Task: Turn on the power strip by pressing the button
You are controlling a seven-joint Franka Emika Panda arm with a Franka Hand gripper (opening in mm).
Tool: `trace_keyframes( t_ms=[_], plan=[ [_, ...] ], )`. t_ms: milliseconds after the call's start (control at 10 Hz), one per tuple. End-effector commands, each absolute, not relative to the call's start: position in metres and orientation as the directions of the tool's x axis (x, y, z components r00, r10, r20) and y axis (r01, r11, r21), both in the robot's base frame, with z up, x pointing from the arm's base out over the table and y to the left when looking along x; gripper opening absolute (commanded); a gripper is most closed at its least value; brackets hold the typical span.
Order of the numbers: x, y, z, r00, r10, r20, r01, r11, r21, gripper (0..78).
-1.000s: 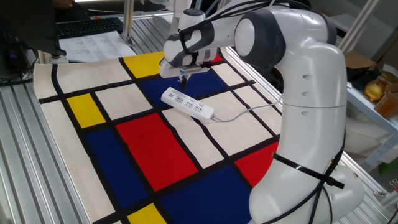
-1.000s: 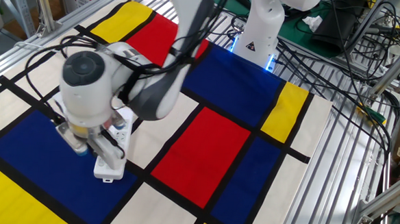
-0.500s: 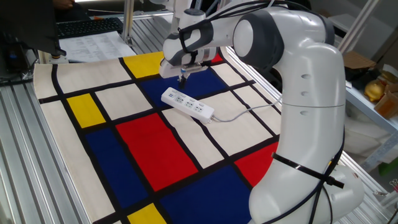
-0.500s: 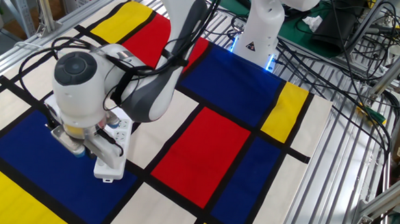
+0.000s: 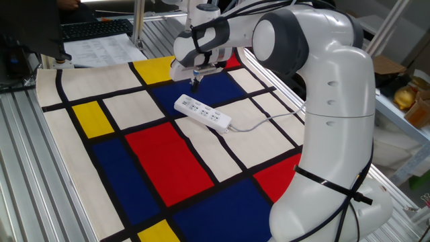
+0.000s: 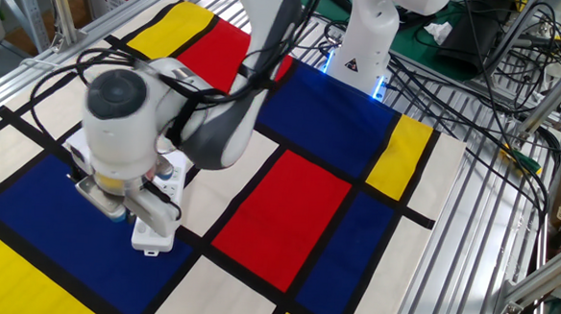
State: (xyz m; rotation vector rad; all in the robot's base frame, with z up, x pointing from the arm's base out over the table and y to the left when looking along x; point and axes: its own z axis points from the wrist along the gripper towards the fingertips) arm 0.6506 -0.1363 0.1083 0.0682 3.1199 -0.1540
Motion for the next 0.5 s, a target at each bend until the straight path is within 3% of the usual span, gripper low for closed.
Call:
trace_keyframes(
  t_ms=[100,200,500],
  plan=[
    [0.651,-0.1364,0.1106,-0.997,0.034,-0.069,0.042,0.992,-0.119,0.0],
    [0.651,-0.1364,0.1106,-0.997,0.034,-0.069,0.042,0.992,-0.119,77.4],
    [0.651,-0.1364,0.1106,-0.997,0.034,-0.069,0.042,0.992,-0.119,77.4]
  ],
)
